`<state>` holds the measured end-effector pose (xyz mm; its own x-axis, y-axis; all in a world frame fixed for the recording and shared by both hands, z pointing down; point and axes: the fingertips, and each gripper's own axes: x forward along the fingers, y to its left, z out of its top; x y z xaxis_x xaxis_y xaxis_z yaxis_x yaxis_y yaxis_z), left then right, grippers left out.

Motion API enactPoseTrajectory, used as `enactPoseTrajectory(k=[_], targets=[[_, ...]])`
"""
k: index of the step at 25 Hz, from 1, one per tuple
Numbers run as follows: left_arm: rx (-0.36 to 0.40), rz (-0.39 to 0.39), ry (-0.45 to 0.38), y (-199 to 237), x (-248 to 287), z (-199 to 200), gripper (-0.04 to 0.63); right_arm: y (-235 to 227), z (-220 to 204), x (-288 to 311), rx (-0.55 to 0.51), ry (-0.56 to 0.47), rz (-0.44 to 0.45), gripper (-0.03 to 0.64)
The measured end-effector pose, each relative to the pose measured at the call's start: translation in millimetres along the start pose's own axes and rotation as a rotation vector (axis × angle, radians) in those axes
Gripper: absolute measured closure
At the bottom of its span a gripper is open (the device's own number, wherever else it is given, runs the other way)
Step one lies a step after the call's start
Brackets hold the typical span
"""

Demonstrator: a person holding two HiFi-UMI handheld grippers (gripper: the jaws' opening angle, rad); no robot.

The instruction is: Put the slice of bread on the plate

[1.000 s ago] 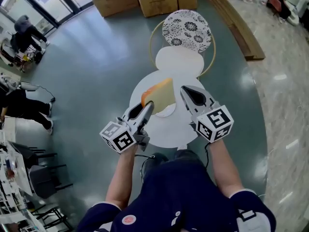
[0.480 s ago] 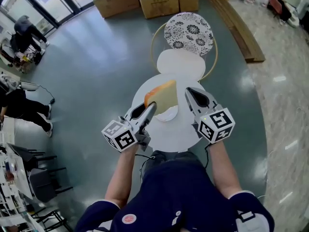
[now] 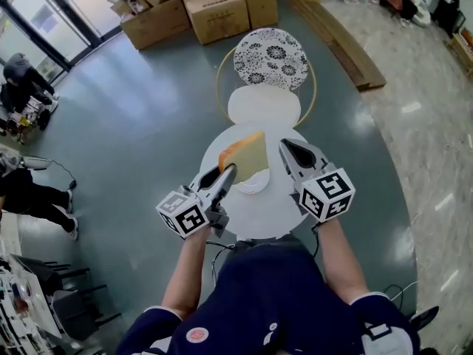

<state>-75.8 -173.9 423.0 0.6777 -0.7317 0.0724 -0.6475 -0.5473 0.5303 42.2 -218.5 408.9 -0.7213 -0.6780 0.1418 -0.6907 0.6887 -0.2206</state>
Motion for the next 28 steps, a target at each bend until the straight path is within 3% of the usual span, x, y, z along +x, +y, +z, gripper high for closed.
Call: enactPoseTrajectory(k=[6, 19, 28], targets=[[-0.005, -0.025, 0.008, 1.6, -0.4, -3.8, 0.503, 2.4, -3.3, 0.0, -0.004, -0.002, -0.022, 0.611], [-0.014, 0.001, 0.015, 18.5, 1.4, -16.3, 0.503, -5.4, -13.2, 6.6, -0.007, 0.032, -0.03, 0.611], [-0.167, 0.016, 0.093, 64.8, 10.2, -69.7, 0.503, 8.9, -50.0, 16.4, 0.023, 0.128, -0.031, 0.611]])
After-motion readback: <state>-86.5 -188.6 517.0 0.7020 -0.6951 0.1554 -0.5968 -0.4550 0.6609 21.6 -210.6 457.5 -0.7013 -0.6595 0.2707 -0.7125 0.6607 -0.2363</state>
